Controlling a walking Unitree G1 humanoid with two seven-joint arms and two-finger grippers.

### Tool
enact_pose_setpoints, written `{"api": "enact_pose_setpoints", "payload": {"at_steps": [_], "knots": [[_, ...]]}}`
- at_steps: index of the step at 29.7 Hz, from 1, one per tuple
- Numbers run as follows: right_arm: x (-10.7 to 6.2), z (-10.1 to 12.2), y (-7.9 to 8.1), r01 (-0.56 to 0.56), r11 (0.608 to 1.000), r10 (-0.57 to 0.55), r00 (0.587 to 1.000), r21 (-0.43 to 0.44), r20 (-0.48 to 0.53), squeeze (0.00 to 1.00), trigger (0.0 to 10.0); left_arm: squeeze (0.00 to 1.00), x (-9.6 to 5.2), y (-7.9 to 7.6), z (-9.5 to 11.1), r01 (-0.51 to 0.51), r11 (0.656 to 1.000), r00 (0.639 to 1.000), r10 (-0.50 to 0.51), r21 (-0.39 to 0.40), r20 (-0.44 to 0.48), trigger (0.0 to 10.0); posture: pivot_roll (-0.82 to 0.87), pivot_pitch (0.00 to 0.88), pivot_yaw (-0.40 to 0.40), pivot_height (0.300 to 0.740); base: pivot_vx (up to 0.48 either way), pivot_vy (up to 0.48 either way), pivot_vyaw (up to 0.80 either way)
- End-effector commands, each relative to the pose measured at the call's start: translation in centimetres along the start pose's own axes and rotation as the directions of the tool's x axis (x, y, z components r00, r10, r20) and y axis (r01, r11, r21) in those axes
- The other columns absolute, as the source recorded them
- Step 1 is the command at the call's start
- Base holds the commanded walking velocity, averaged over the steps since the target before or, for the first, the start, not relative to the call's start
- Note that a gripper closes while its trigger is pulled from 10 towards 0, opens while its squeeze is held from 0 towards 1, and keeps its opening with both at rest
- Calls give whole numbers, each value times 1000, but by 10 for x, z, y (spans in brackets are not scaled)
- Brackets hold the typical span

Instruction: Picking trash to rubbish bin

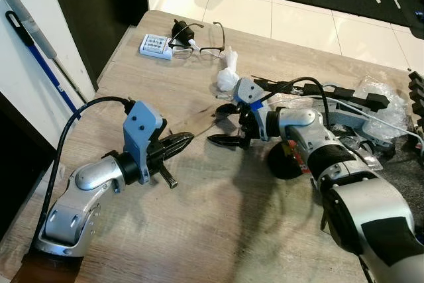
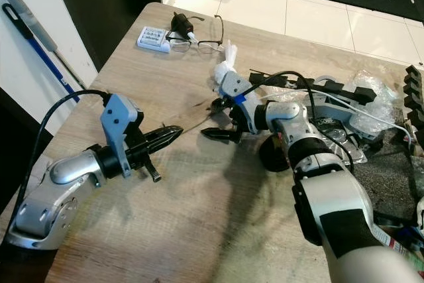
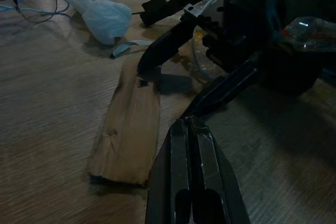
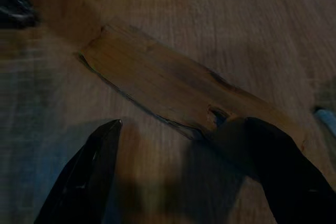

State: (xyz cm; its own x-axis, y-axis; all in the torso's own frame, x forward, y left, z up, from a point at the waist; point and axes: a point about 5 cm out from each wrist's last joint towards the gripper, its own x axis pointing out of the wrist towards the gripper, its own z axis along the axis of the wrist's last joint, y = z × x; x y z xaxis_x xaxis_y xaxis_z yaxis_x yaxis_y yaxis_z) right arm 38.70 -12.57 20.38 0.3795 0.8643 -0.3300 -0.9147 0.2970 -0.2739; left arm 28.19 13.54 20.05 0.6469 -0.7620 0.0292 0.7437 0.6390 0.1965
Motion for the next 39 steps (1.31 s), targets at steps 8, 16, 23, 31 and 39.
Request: {"api": "enact_pose_setpoints", "payload": {"at_steps": [8,16,23,31,39], "knots": [[1,-26,13,-74,980,85,995,186,-55,0,0,0,2,-6,-1,17,1000,1000,-17,11,-13,10000,10,334,-97,740,0,0,0],[4,-26,19,-160,976,174,981,149,-90,0,0,0,4,-6,0,19,1000,1000,-19,19,-14,10000,10,334,-96,740,0,0,0],[10,-16,21,-221,956,231,972,194,-33,0,0,0,5,-6,0,24,1000,1000,-24,20,-16,10000,12,332,-90,740,0,0,0],[13,3,23,-370,898,354,929,239,106,0,0,0,6,-4,1,33,999,999,-33,23,-15,10000,10,330,-87,740,0,0,0],[9,21,18,-442,866,406,894,234,188,0,0,0,7,-1,1,26,999,1000,-26,29,-12,10000,4,322,-88,740,0,0,0]]}}
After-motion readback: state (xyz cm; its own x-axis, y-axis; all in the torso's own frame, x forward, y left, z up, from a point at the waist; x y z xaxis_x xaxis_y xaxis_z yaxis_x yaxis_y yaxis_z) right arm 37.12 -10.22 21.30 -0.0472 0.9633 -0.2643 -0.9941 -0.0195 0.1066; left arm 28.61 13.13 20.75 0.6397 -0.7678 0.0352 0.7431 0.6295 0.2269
